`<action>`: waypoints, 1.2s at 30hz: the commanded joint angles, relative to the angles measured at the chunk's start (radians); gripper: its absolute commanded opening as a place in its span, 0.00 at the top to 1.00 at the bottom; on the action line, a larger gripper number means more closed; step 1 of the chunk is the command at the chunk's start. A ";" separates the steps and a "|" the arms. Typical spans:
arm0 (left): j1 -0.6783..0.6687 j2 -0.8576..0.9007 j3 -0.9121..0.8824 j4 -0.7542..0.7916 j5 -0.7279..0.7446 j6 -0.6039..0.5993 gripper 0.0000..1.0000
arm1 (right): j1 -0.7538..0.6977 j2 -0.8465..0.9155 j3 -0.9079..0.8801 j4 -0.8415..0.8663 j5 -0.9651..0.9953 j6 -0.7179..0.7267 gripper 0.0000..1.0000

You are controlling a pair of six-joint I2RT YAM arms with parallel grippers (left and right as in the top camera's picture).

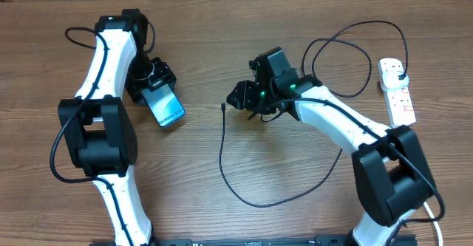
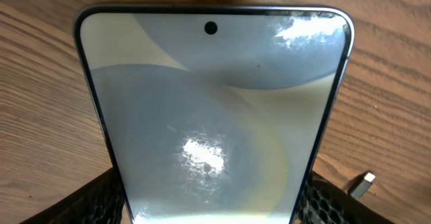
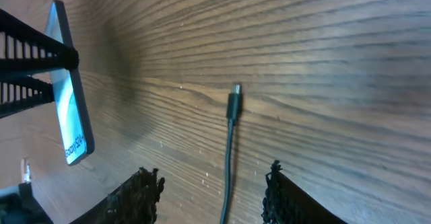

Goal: Plug charger to phone and switch on socket
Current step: 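Grasp the USB-C cable end with the right gripper and lift it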

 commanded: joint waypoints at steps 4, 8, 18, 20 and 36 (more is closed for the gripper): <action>0.045 -0.006 0.023 0.002 0.011 -0.022 0.37 | 0.072 0.106 0.012 0.051 0.023 0.010 0.47; 0.047 -0.006 0.023 0.000 0.011 -0.018 0.37 | 0.072 0.137 0.012 0.061 0.022 0.038 0.53; 0.047 -0.006 0.023 -0.005 0.011 -0.018 0.37 | 0.072 0.227 0.012 0.140 -0.043 0.049 0.60; 0.047 -0.006 0.023 -0.008 0.011 -0.018 0.37 | 0.072 0.238 0.012 0.149 -0.049 0.050 0.60; 0.047 -0.006 0.023 -0.016 0.011 -0.018 0.37 | 0.069 0.305 0.012 0.162 -0.067 0.127 0.79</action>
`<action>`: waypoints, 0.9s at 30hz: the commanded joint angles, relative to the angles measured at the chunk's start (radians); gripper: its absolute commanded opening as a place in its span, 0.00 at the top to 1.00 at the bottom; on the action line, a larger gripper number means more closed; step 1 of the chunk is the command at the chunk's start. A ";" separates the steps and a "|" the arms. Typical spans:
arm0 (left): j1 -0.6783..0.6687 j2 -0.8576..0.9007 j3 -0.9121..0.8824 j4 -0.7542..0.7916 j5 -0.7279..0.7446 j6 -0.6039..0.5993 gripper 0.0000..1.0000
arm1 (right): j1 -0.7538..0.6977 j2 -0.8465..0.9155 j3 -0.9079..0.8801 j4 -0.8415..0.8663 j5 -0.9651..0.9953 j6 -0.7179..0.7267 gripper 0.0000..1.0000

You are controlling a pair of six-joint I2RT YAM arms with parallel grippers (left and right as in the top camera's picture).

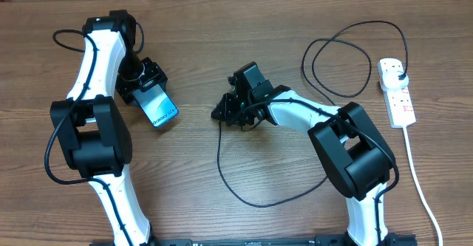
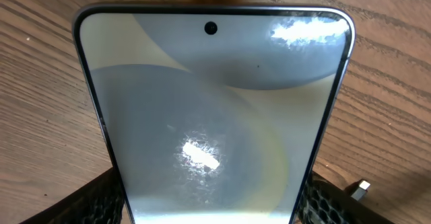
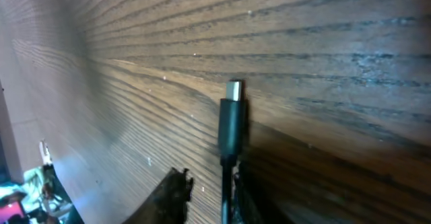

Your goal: Plug charger to phone and switch on socket

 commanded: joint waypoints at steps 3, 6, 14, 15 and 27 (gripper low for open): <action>-0.001 -0.006 0.023 -0.006 0.011 -0.017 0.37 | -0.001 0.061 -0.016 -0.019 0.045 0.010 0.81; -0.002 -0.006 0.022 -0.006 0.011 -0.017 0.37 | -0.001 0.061 -0.016 -0.019 0.045 0.010 0.81; -0.002 -0.006 0.021 -0.007 0.011 -0.017 0.37 | -0.002 0.061 -0.016 -0.023 0.045 0.009 0.82; -0.002 -0.006 0.021 -0.007 0.011 -0.017 0.37 | -0.009 0.061 -0.016 -0.027 0.046 0.009 0.86; -0.046 -0.006 0.020 0.010 0.140 -0.063 0.37 | -0.246 -0.089 0.068 -0.334 0.114 -0.123 0.43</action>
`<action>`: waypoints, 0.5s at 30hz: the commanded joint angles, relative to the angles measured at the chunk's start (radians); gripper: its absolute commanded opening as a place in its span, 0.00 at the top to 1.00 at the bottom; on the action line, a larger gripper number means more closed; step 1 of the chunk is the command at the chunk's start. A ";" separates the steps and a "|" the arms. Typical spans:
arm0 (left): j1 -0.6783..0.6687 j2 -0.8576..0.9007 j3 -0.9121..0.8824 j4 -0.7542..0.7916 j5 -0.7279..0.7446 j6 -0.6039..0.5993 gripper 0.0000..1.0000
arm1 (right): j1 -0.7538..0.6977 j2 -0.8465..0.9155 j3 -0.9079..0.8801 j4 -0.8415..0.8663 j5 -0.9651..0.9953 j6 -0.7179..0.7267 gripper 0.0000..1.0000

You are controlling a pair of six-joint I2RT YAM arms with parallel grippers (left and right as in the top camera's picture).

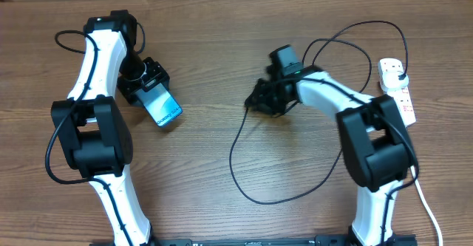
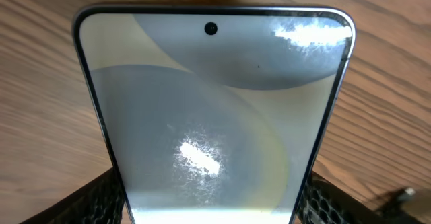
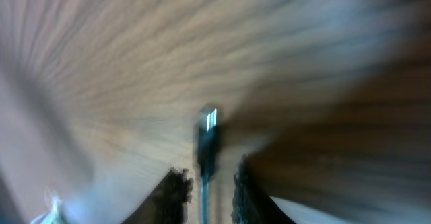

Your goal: Plug charger to phone and switch on socket

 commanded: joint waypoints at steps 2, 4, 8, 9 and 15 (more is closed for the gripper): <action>-0.047 -0.006 0.020 0.018 0.099 -0.043 0.37 | -0.023 -0.085 0.002 -0.042 0.076 -0.097 0.34; -0.064 -0.006 0.020 0.023 0.116 -0.060 0.36 | -0.023 -0.115 0.002 -0.060 0.061 -0.105 0.30; -0.101 -0.006 0.021 0.045 0.183 -0.146 0.36 | -0.017 -0.144 0.002 -0.048 -0.155 -0.104 0.30; -0.109 -0.006 0.020 0.045 0.195 -0.195 0.34 | -0.017 -0.144 0.002 -0.037 -0.219 -0.103 0.30; -0.126 -0.006 0.020 0.100 0.285 -0.367 0.33 | 0.002 -0.144 0.002 0.050 -0.376 -0.042 0.32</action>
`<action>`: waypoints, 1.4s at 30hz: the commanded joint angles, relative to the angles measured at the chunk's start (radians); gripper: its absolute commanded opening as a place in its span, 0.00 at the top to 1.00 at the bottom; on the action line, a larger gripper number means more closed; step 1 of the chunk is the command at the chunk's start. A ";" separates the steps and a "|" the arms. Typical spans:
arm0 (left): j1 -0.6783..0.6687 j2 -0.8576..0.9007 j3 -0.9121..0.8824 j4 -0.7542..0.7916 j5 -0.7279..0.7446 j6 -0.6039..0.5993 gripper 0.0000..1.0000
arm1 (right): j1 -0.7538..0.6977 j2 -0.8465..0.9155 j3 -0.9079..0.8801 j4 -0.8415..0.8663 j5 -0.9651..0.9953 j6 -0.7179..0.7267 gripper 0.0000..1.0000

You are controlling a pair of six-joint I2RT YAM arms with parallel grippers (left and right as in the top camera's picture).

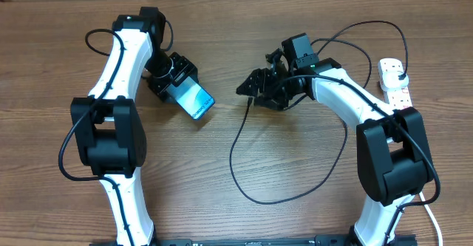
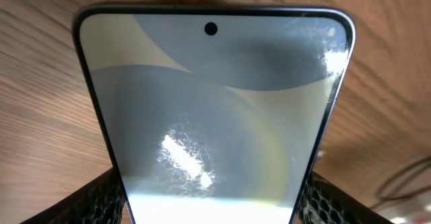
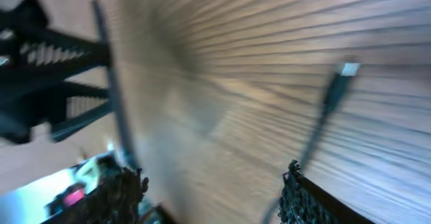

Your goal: Plug charger to phone and switch on socket

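Observation:
My left gripper (image 1: 176, 78) is shut on a phone (image 1: 194, 99) and holds it screen up, tilted over the table; the glossy lit screen (image 2: 215, 103) fills the left wrist view, with black fingers (image 2: 101, 198) at both lower corners. My right gripper (image 1: 250, 92) is open to the right of the phone. The charger plug (image 1: 247, 103) lies on the wood below it. The right wrist view shows the plug (image 3: 348, 69) ahead, with its cable running back past the right finger (image 3: 303, 197). The phone's thin edge (image 3: 111, 96) shows at the left of that blurred view.
The black charger cable (image 1: 244, 183) loops over the wooden table (image 1: 185, 187) and runs back in a second loop (image 1: 347, 54) to a white power strip (image 1: 397, 94) at the right edge, with a white adapter (image 1: 397, 72) plugged into its far end.
My right gripper was shut on the cable just behind the plug and now stands open, with the plug on the table. My left arm has carried the phone to the right, nearer the plug.
At first my right gripper stood open over the plug lying mid-table, with the phone held at the left. Then it was shut on the cable. Then the plug end was further right. Now the gripper is open and the phone is closer.

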 commanded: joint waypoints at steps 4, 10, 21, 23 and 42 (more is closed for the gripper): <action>-0.007 -0.006 0.020 0.075 0.140 -0.176 0.34 | 0.057 -0.031 0.003 0.105 -0.094 0.089 0.33; -0.006 -0.006 0.020 0.074 0.167 -0.244 0.35 | 0.114 -0.031 0.002 0.197 -0.029 0.191 0.34; -0.007 -0.006 0.020 0.069 0.349 -0.270 0.42 | 0.214 -0.031 0.002 0.273 0.254 0.348 0.49; -0.007 -0.006 0.020 0.069 0.359 -0.270 0.42 | 0.215 -0.031 0.002 0.284 0.262 0.348 0.53; -0.006 -0.006 0.020 0.074 0.372 -0.296 0.32 | 0.215 -0.031 0.002 0.343 0.273 0.453 0.79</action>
